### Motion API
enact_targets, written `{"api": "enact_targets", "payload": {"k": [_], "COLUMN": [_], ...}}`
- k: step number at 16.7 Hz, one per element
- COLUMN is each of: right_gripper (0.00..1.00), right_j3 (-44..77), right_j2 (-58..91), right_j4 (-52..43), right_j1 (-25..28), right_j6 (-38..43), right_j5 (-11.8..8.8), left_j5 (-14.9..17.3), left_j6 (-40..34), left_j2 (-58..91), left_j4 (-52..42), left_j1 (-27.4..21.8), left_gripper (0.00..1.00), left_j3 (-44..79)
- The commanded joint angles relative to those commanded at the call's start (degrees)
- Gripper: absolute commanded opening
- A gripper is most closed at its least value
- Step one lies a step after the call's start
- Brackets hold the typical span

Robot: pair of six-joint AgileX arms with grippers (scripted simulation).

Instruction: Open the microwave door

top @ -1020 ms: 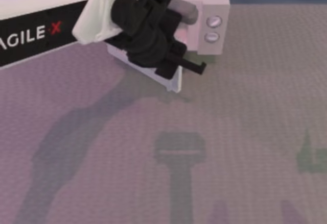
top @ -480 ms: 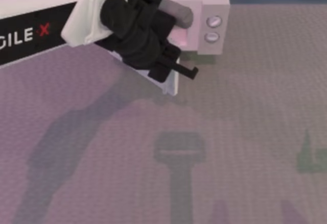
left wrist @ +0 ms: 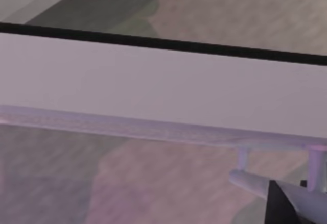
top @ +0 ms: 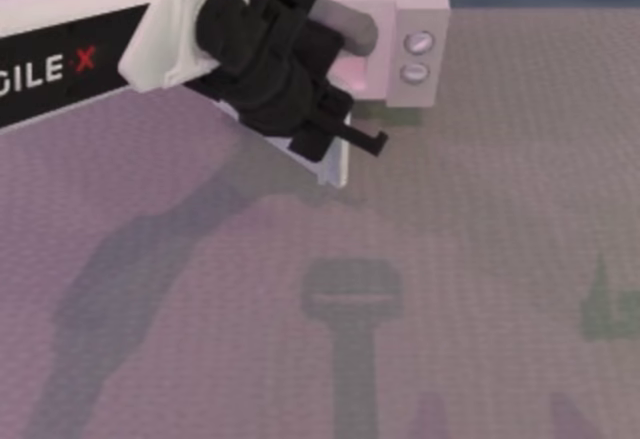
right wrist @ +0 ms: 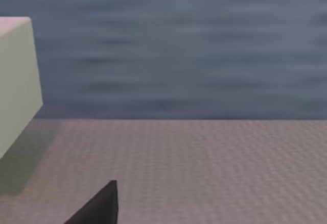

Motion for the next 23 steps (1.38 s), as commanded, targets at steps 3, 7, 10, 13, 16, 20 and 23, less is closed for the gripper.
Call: {"api": "enact_targets", "payload": {"k": [3, 7, 10, 13, 16, 20, 23], "right_gripper": [1.0, 1.0, 1.0, 1.0, 1.0, 1.0, 1.0], "right_j3": [0.0, 0.0, 0.0, 0.0, 0.0, 0.0, 0.0], "right_j2": [0.0, 0.0, 0.0, 0.0, 0.0, 0.0, 0.0], "right_j4": [0.0, 0.0, 0.0, 0.0, 0.0, 0.0, 0.0], "right_j1": [0.0, 0.0, 0.0, 0.0, 0.0, 0.0, 0.0], "right_j6": [0.0, 0.0, 0.0, 0.0, 0.0, 0.0, 0.0], "right_j5": [0.0, 0.0, 0.0, 0.0, 0.0, 0.0, 0.0], "left_j5": [0.0, 0.0, 0.0, 0.0, 0.9, 2.6, 2.8], "left_j6": [0.0, 0.0, 0.0, 0.0, 0.5, 4.4, 4.8], "left_j2": [0.0, 0.0, 0.0, 0.0, -0.3, -2.1, -2.2], "left_j4": [0.0, 0.0, 0.0, 0.0, 0.0, 0.4, 0.4], "left_j1": [0.0, 0.0, 0.0, 0.0, -0.1, 1.4, 1.6], "left_gripper": [0.0, 0.0, 0.0, 0.0, 0.0, 0.0, 0.0], "left_j3": [0.0, 0.0, 0.0, 0.0, -0.6, -2.6, -2.8]}}
